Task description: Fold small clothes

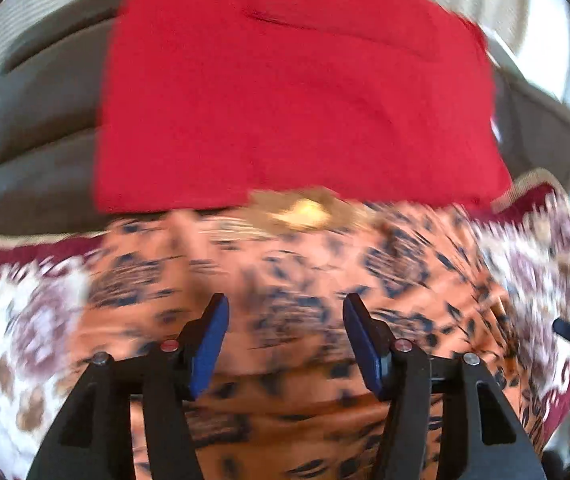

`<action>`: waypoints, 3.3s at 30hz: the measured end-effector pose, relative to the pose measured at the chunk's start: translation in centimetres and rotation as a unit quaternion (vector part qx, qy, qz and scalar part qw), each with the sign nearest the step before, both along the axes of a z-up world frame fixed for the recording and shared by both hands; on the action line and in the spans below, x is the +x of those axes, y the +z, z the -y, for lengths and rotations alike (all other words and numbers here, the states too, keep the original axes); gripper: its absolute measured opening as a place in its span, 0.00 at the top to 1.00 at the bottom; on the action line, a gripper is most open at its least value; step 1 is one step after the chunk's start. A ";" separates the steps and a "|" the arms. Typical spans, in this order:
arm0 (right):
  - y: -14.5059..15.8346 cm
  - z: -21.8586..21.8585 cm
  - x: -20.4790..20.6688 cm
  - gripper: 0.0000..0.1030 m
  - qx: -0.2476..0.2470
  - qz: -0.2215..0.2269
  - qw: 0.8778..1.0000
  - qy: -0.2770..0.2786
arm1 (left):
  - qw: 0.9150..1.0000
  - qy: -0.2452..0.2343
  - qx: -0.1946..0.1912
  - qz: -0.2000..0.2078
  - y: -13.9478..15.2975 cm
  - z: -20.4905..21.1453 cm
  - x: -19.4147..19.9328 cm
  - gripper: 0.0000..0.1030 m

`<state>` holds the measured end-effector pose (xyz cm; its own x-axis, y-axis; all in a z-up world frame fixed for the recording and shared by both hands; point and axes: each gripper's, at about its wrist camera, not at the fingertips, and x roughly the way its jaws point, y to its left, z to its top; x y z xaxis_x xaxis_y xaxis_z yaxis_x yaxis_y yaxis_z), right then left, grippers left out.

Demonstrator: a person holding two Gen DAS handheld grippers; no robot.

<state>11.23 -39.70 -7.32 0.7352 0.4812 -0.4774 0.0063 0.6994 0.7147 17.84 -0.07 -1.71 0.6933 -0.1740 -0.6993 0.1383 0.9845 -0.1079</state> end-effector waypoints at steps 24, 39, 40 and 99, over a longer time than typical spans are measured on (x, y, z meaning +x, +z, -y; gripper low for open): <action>-0.4 -8.3 15.6 0.77 -0.220 -0.144 0.964 0.021 | 0.984 0.145 -0.094 -0.031 -3.2 -15.0 -2.0 0.39; 0.8 -6.6 2.1 0.16 -0.097 -0.070 0.992 0.037 | 0.994 0.105 0.011 0.014 2.4 -7.2 -8.3 0.30; 0.1 -6.5 1.0 0.16 -0.090 -0.075 0.992 0.041 | 0.994 0.104 0.012 0.014 2.5 -7.0 -8.8 0.30; -8.9 -3.2 -13.1 0.14 0.003 -0.121 0.991 0.062 | 0.982 0.128 -0.087 -0.104 -11.1 -14.5 -22.3 0.14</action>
